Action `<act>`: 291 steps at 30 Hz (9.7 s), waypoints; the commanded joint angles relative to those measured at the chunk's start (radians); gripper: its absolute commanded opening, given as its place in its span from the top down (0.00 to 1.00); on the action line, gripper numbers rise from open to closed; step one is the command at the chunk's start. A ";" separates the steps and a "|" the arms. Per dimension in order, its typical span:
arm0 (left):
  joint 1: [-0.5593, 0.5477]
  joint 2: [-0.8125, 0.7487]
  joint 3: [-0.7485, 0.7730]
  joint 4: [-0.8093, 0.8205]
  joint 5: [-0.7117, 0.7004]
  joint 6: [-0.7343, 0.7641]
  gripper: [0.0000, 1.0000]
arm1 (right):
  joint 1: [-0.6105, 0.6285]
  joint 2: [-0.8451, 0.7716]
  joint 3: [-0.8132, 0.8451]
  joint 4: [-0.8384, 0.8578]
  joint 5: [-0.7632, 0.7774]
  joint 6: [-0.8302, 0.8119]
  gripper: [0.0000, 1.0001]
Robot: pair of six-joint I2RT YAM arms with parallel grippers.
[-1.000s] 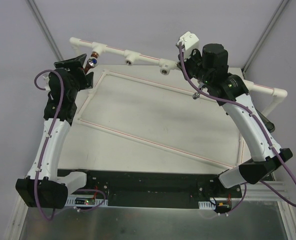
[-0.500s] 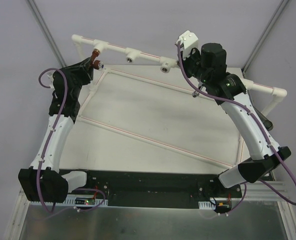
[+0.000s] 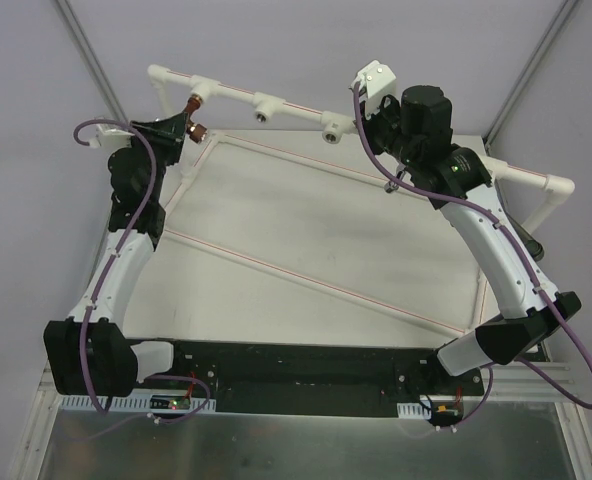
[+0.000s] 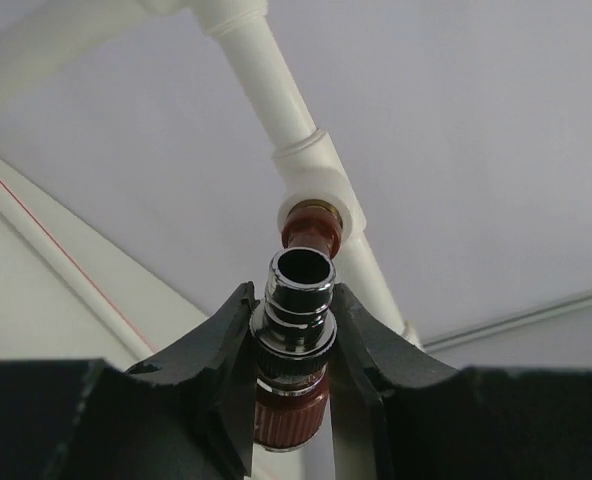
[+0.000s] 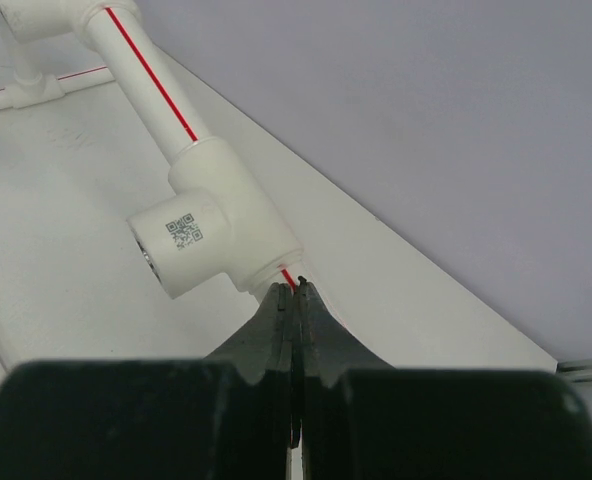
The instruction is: Install the water faucets
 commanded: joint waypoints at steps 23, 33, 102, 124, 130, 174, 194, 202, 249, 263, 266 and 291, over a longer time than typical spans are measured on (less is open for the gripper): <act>-0.051 0.007 0.089 -0.358 0.572 1.953 0.48 | -0.012 0.024 -0.052 -0.138 0.041 -0.013 1.00; -0.047 -0.159 0.178 -0.381 0.476 1.449 0.01 | -0.014 0.024 -0.058 -0.139 0.049 -0.016 1.00; 0.056 0.163 0.045 0.030 0.264 0.188 1.00 | -0.012 0.030 -0.075 -0.122 0.075 -0.033 1.00; -0.114 0.090 0.204 -0.459 0.324 2.136 0.55 | -0.012 0.009 -0.084 -0.127 0.056 -0.024 1.00; -0.096 -0.019 0.147 -0.329 0.345 1.909 0.22 | -0.011 0.012 -0.084 -0.127 0.055 -0.025 1.00; 0.028 0.079 0.310 -0.434 0.122 -0.579 0.18 | -0.008 -0.025 -0.095 -0.135 0.032 -0.024 1.00; -0.021 0.171 0.304 -0.309 0.146 -0.224 1.00 | -0.002 -0.044 -0.023 -0.176 0.004 -0.004 1.00; -0.021 0.133 0.305 -0.459 0.123 0.431 1.00 | 0.000 -0.039 0.089 -0.249 -0.016 0.028 0.86; 0.044 -0.188 0.367 -0.705 -0.056 0.129 0.08 | -0.083 0.151 0.163 -0.328 -0.033 -0.073 1.00; 0.065 -0.064 0.270 -0.639 0.153 -0.349 0.13 | -0.083 0.131 0.124 -0.311 -0.046 -0.067 1.00; 0.055 -0.031 0.270 -0.587 0.203 -0.398 0.14 | -0.081 0.131 0.123 -0.309 -0.046 -0.065 1.00; -0.034 -0.050 0.118 -0.374 0.016 -0.001 0.91 | -0.081 0.133 0.123 -0.302 -0.045 -0.062 1.00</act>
